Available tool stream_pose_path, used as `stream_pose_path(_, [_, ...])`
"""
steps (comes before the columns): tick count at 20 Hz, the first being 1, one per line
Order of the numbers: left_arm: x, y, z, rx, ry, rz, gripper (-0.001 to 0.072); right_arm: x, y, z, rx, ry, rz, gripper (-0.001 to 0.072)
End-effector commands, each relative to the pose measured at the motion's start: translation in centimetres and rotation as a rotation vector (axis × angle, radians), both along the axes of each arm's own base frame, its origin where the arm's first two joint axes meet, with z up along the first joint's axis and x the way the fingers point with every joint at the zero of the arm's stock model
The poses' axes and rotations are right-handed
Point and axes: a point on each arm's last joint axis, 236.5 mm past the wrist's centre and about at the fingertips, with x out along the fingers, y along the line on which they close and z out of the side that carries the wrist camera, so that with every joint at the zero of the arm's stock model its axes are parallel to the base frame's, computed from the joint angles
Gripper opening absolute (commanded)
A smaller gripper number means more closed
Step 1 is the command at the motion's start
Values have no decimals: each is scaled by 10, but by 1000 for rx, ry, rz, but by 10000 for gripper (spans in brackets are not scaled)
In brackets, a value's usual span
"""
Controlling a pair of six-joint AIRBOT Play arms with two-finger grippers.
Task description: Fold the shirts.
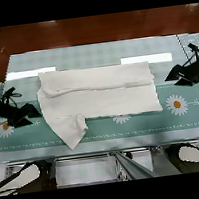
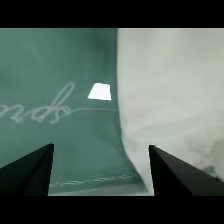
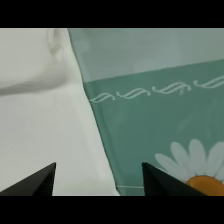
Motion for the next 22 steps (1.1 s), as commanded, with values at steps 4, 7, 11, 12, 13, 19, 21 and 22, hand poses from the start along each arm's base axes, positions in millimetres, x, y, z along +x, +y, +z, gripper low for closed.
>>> stream_pose_path(4, [-20,-47,-5,-285,-152,313,701,-30,46,-5,207,-145,-113,618])
stream_pose_path(7, [-20,-63,-20,-267,-157,302,700,-42,55,-7,227,-124,-82,618])
stream_pose_path(11, [-33,-95,-32,-265,-131,203,700,-49,60,-5,249,-103,-63,618])
stream_pose_path(12, [-36,-102,-31,-274,-126,178,700,-48,57,-5,247,-106,-73,618])
stream_pose_path(13, [-40,-107,-30,-280,-117,153,700,-47,51,-4,245,-109,-94,618])
stream_pose_path(19, [-60,-124,-19,-353,-107,6,25,-94,-1,-30,117,68,-184,618])
stream_pose_path(21, [-56,-124,-19,-351,-118,19,25,-111,10,-45,138,142,-210,617])
stream_pose_path(22, [-54,-124,-19,-351,-125,27,25,-120,23,-53,158,175,-202,617])
